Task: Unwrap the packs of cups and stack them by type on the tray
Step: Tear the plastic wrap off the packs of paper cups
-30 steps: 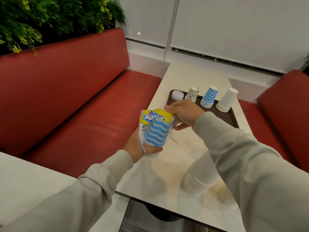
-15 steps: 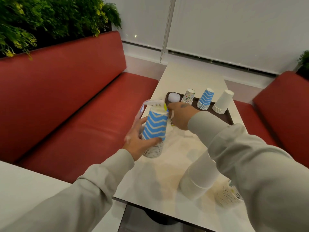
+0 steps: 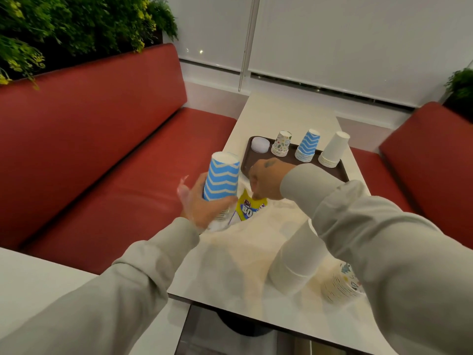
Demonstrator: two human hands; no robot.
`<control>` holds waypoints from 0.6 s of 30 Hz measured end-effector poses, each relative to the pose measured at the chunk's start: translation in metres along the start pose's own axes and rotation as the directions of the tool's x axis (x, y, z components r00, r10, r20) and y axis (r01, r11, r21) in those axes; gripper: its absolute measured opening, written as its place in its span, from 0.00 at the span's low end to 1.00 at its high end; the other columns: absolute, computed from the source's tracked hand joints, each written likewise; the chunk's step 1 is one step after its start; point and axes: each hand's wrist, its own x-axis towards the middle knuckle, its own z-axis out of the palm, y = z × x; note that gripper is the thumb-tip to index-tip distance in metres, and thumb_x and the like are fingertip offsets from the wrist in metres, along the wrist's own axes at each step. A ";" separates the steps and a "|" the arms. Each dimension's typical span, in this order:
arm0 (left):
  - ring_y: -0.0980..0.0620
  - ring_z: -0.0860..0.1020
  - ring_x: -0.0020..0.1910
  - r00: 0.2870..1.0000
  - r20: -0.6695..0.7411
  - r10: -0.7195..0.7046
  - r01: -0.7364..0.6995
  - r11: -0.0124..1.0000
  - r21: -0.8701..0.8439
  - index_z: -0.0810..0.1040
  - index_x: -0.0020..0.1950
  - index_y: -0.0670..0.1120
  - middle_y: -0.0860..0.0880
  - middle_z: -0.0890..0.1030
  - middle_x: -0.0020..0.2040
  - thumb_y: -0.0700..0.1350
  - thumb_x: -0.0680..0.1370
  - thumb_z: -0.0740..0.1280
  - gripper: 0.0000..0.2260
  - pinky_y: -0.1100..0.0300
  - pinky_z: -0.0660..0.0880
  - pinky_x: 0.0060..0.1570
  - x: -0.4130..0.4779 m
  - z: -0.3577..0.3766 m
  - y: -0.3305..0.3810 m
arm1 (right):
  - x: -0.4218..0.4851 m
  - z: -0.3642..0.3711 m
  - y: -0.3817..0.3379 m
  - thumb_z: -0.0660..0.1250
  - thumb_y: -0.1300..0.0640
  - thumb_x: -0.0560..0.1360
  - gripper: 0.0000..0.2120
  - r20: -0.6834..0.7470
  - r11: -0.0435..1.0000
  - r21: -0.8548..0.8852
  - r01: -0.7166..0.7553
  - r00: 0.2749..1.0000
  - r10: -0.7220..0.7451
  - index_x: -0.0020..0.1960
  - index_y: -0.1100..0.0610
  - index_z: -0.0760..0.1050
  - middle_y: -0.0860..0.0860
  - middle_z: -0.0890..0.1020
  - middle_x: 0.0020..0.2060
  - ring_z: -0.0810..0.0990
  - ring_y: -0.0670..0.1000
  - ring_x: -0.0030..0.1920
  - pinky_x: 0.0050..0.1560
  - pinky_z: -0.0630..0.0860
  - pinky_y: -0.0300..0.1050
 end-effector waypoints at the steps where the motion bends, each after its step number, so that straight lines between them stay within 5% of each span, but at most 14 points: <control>1: 0.61 0.82 0.42 1.000 -0.006 -0.012 0.012 1.000 0.024 0.77 0.59 0.49 0.53 0.84 0.48 0.50 0.59 0.79 0.30 0.66 0.77 0.42 0.001 -0.001 -0.002 | -0.002 -0.001 0.002 0.64 0.56 0.80 0.18 -0.019 1.000 -0.001 0.007 1.000 -0.007 0.68 0.61 0.71 0.58 0.74 0.65 0.74 0.59 0.65 0.61 0.75 0.51; 5: 0.62 0.82 0.45 0.999 -0.004 -0.042 0.042 0.996 0.078 0.76 0.55 0.58 0.57 0.84 0.51 0.41 0.69 0.79 0.21 0.67 0.76 0.44 -0.005 -0.004 -0.014 | -0.010 -0.007 0.009 0.59 0.63 0.80 0.15 -0.094 1.000 -0.008 -0.013 0.995 0.012 0.66 0.61 0.74 0.58 0.76 0.63 0.76 0.61 0.62 0.60 0.75 0.51; 9: 0.62 0.82 0.46 0.998 0.002 -0.068 0.068 0.996 0.049 0.76 0.58 0.55 0.56 0.83 0.52 0.41 0.70 0.78 0.21 0.66 0.75 0.44 -0.012 -0.005 -0.023 | -0.014 -0.007 0.026 0.56 0.65 0.80 0.16 -0.184 0.995 0.012 -0.102 0.977 0.102 0.66 0.59 0.72 0.59 0.74 0.63 0.76 0.61 0.61 0.54 0.75 0.49; 13: 0.59 0.82 0.48 0.995 0.043 -0.091 0.090 0.996 0.018 0.76 0.59 0.54 0.56 0.84 0.51 0.42 0.69 0.79 0.22 0.62 0.76 0.47 -0.019 -0.003 -0.027 | -0.013 -0.011 0.048 0.57 0.65 0.79 0.15 -0.244 0.961 0.233 -0.150 0.948 0.206 0.62 0.57 0.76 0.59 0.75 0.61 0.79 0.62 0.56 0.56 0.80 0.55; 16: 0.57 0.82 0.52 0.993 0.068 -0.092 0.091 0.996 0.014 0.76 0.61 0.55 0.55 0.84 0.54 0.47 0.67 0.81 0.26 0.58 0.76 0.52 -0.023 0.001 -0.030 | -0.012 -0.014 0.066 0.65 0.58 0.76 0.07 -0.243 0.865 0.482 -0.141 0.927 0.286 0.53 0.53 0.79 0.53 0.79 0.52 0.85 0.55 0.42 0.40 0.83 0.46; 18: 0.56 0.82 0.53 0.992 0.086 -0.091 0.090 0.996 0.014 0.75 0.62 0.56 0.55 0.83 0.55 0.53 0.63 0.81 0.30 0.56 0.77 0.54 -0.024 0.005 -0.031 | -0.016 -0.015 0.079 0.70 0.51 0.75 0.06 -0.229 0.821 0.557 -0.124 0.928 0.295 0.51 0.52 0.79 0.47 0.79 0.44 0.82 0.47 0.36 0.33 0.76 0.37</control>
